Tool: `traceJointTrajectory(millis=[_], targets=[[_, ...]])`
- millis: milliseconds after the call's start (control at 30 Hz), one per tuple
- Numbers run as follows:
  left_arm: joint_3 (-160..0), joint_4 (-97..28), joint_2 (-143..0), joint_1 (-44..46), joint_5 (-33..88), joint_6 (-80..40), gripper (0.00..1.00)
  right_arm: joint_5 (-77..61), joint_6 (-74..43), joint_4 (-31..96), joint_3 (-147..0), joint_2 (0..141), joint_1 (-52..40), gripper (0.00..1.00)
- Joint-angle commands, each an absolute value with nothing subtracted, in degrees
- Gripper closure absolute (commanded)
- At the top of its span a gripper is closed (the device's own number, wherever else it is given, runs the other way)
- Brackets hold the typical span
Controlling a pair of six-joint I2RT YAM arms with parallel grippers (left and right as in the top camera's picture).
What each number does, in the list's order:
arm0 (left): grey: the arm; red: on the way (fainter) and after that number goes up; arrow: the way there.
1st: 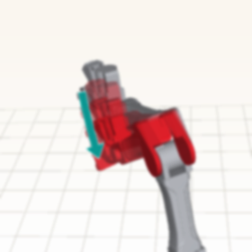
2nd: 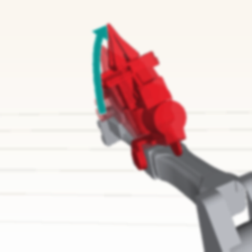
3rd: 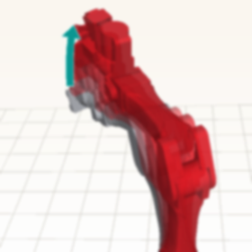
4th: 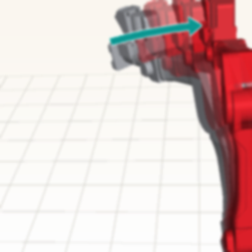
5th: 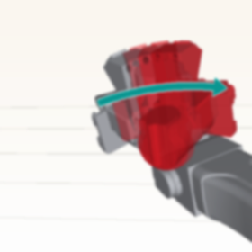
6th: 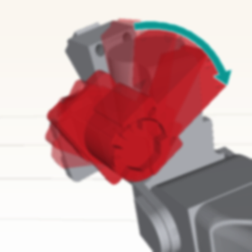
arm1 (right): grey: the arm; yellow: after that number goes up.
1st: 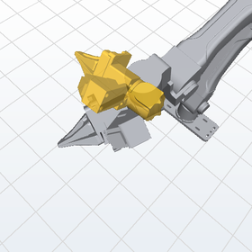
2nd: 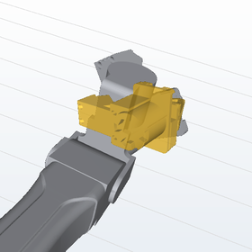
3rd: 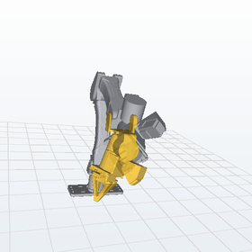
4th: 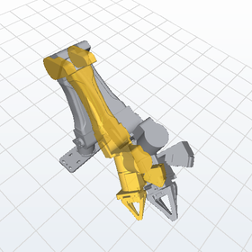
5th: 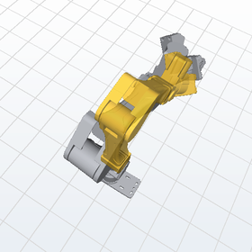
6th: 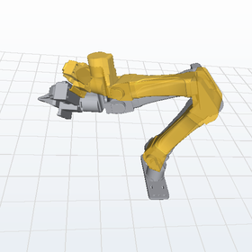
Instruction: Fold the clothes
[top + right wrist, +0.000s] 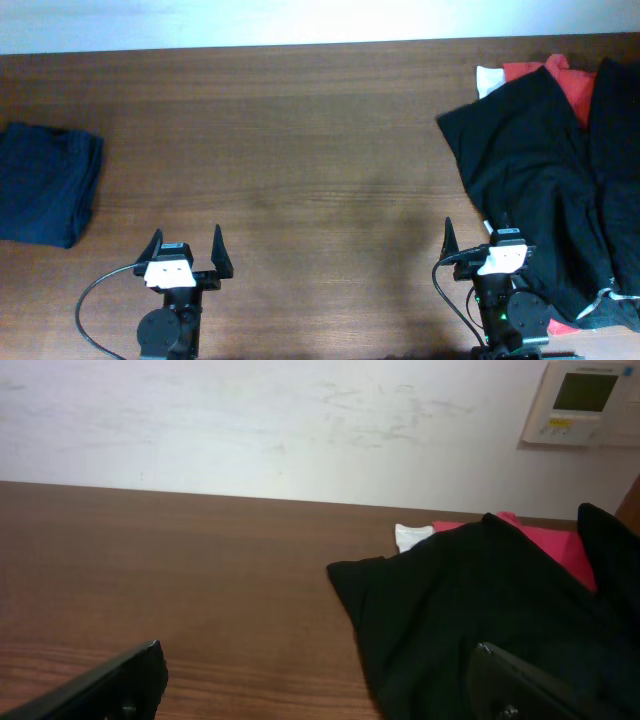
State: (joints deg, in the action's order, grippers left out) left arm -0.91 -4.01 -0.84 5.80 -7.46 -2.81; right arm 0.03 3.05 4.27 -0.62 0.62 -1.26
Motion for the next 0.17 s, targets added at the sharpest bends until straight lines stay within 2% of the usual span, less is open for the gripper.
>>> traceJointTrajectory(millis=[0,133], targets=[[-0.49,-3.95,-0.3,5.41,-6.68,-2.09,0.01,0.51,3.16,4.69,-0.32,0.21,-0.99,0.01],[-0.49,-3.95,-0.3,5.41,-6.68,-2.09,0.01,0.51,3.16,4.67,-0.32,0.21,-0.99,0.01]])
